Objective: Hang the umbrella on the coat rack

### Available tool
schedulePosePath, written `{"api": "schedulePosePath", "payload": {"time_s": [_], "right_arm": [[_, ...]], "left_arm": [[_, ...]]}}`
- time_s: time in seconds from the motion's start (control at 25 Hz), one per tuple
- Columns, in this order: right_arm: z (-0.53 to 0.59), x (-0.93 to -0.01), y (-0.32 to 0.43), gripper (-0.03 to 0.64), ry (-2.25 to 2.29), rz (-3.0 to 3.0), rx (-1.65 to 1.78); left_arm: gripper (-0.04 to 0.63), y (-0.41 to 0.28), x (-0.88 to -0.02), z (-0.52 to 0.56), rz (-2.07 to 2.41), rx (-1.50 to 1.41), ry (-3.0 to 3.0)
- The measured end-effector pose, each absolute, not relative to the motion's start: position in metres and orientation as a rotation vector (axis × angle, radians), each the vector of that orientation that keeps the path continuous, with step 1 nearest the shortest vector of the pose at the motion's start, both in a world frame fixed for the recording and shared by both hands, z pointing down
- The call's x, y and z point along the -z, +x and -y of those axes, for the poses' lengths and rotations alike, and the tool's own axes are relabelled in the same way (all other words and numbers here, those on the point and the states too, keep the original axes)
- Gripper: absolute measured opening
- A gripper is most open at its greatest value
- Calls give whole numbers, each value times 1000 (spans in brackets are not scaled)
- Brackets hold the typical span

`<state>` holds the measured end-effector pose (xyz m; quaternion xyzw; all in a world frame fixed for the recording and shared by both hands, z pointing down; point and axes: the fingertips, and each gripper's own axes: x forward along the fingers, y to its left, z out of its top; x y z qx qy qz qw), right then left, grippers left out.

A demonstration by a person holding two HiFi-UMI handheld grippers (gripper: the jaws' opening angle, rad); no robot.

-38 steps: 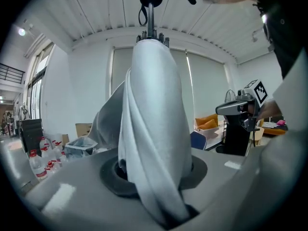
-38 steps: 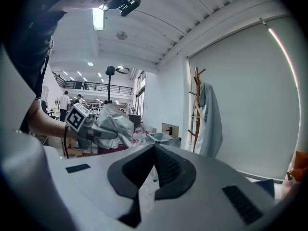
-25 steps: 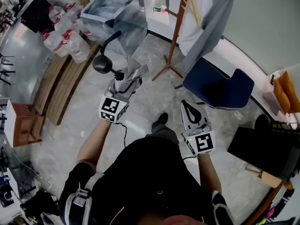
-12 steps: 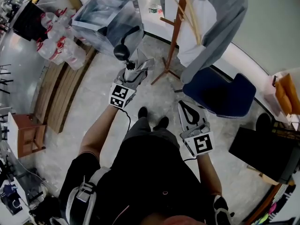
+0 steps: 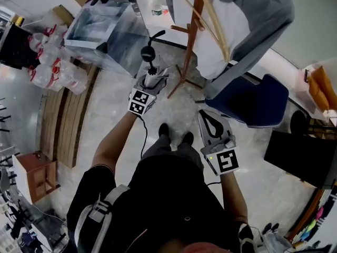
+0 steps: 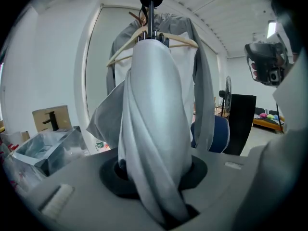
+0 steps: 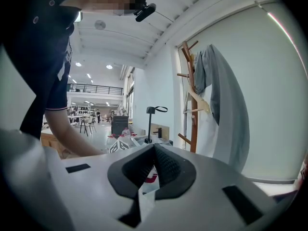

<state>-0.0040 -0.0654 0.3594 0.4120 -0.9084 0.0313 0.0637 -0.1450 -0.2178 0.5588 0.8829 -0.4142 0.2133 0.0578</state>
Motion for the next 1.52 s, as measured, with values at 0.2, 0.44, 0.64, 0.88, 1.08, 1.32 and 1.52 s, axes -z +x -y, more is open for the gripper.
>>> {"api": "schedulePosePath", "payload": {"time_s": [0.2,0.44,0.64,0.88,1.08,1.32,1.52], "right_arm": [[78,-370,-10,0,1256,2728,-121],[86,-380,-11,0,1255,2725,-133],[88,-389,-10,0,1258,2705,-175],[88,-401,-6,0,1269,2678,-225],[89,-409,-7,0,1262,2672,-256],[91,-412,-13,0,1258,2675,-271],[92,-417,-13,0,1262,2666,-290]], "left_arm": [[133,-141,-591,247,1232,-671,2660],[133,-142,-623,273,1249,-710,2609],[133,-141,-639,291,1250,-737,2597],[133,-143,-661,307,1264,-786,2558],[133,-142,-674,314,1259,-830,2536],[133,-142,-689,310,1233,-874,2515],[133,-140,-700,311,1200,-906,2514]]}}
